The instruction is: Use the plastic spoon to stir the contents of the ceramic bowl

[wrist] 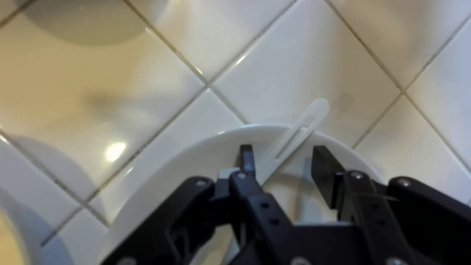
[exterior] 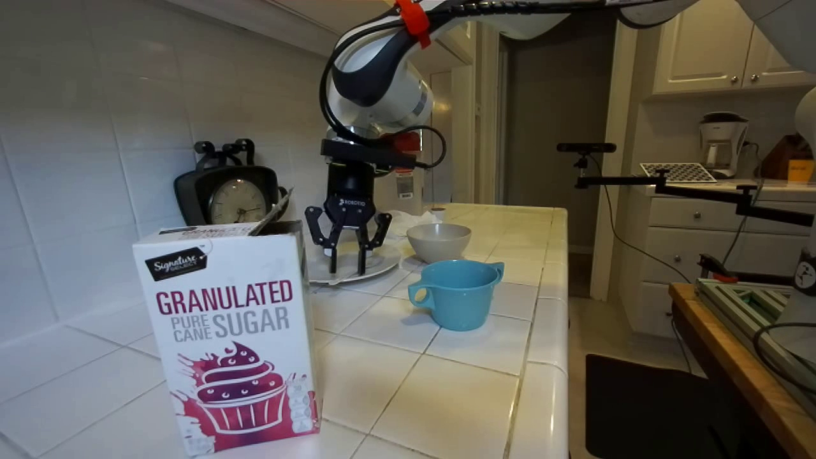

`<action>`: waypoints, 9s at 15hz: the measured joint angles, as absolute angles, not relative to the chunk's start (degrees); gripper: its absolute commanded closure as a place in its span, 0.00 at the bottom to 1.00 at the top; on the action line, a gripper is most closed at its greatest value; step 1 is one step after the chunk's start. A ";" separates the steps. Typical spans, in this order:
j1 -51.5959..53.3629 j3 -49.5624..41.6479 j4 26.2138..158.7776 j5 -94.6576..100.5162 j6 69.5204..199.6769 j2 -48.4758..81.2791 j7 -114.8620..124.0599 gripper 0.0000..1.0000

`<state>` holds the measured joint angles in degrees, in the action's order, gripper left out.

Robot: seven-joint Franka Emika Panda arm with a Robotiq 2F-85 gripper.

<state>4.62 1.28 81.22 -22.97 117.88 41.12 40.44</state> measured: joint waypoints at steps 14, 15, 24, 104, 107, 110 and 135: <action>4.57 1.28 78.46 -22.97 112.91 42.59 40.37 0.61; 4.55 1.29 78.07 -22.97 112.13 42.80 40.35 0.60; 4.12 1.29 74.86 -22.96 105.44 44.95 39.68 0.61; -11.97 -9.61 123.95 -71.07 93.05 17.33 -12.63 0.97; -12.79 -10.04 122.64 -71.07 89.97 19.04 -12.62 0.97; -13.14 -10.23 121.33 -71.07 87.70 20.88 -12.57 0.97; -14.00 -10.42 109.19 -71.07 83.87 33.12 3.19 0.97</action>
<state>-14.00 -10.42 109.19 -71.07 83.87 33.12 3.19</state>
